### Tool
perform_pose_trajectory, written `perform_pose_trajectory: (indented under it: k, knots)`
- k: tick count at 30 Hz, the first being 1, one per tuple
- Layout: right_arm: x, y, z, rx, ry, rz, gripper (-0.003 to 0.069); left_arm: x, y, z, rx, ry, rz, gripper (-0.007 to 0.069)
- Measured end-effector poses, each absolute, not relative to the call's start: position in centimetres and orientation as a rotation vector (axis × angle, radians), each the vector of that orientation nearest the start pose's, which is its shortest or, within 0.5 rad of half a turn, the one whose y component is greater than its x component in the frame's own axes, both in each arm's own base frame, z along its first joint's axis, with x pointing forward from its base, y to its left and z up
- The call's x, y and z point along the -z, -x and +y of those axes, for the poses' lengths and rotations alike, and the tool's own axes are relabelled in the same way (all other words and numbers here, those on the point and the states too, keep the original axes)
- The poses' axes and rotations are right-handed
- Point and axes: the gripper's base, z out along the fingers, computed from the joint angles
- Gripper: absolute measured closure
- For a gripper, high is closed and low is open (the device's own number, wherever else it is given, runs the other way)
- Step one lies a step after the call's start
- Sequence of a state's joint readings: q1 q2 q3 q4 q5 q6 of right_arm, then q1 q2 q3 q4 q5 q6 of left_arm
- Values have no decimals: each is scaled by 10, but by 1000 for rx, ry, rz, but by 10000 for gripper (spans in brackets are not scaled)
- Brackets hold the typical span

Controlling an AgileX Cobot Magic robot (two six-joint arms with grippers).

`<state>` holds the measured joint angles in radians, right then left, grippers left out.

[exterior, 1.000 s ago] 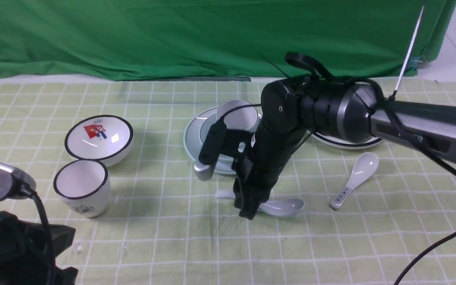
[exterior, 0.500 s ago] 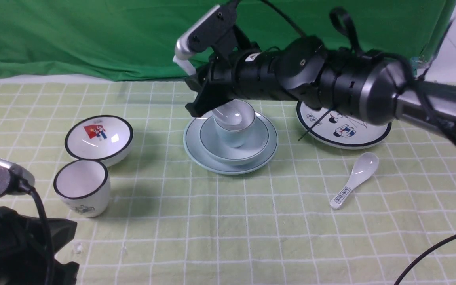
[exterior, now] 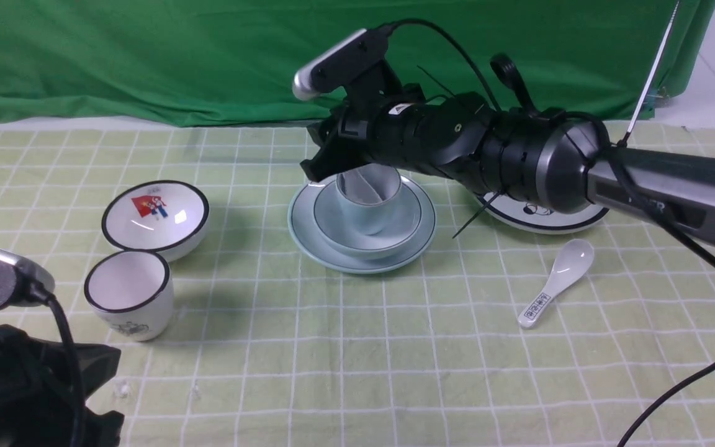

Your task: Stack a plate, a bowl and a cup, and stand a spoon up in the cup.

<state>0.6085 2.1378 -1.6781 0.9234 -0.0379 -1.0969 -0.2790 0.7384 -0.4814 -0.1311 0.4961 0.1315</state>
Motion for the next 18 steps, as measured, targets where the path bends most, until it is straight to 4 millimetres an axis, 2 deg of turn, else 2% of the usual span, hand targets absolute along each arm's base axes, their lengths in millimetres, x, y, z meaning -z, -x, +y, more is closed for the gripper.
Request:
perform_pose_trajectory:
  k: [2,5,9,10,11,12,13,14,15,16,17,18]
  knots:
    - [-254,-417,288,-275,712,1766,333,-265,-133,-44,211,-364,2211,656]
    - [-299,-401,283,-302,771,1686,404,-265,-133,-43,199,-371,2203,656]
    - [-381,-352,265,-338,960,1548,557,-267,-135,-43,184,-376,2178,656]
    - [-386,-350,263,-333,958,1538,566,-267,-135,-43,183,-376,2176,656]
    - [-422,-322,247,-329,1000,1500,624,-268,-135,-43,183,-374,2164,656]
    - [-430,-317,242,-319,996,1489,628,-268,-135,-43,183,-373,2161,656]
    - [-456,-295,225,-272,998,1466,647,-269,-136,-43,183,-371,2151,656]
    - [-456,-295,225,-273,1001,1469,648,-269,-136,-43,183,-370,2151,656]
    - [-479,-273,203,-196,970,1444,649,-270,-137,-43,183,-368,2140,656]
    - [-481,-271,201,-187,965,1441,649,-270,-137,-43,183,-367,2138,656]
    - [-493,-250,179,-125,914,1428,649,-271,-137,-43,183,-364,2124,656]
    - [-492,-245,172,-106,895,1432,649,-271,-138,-43,183,-363,2119,656]
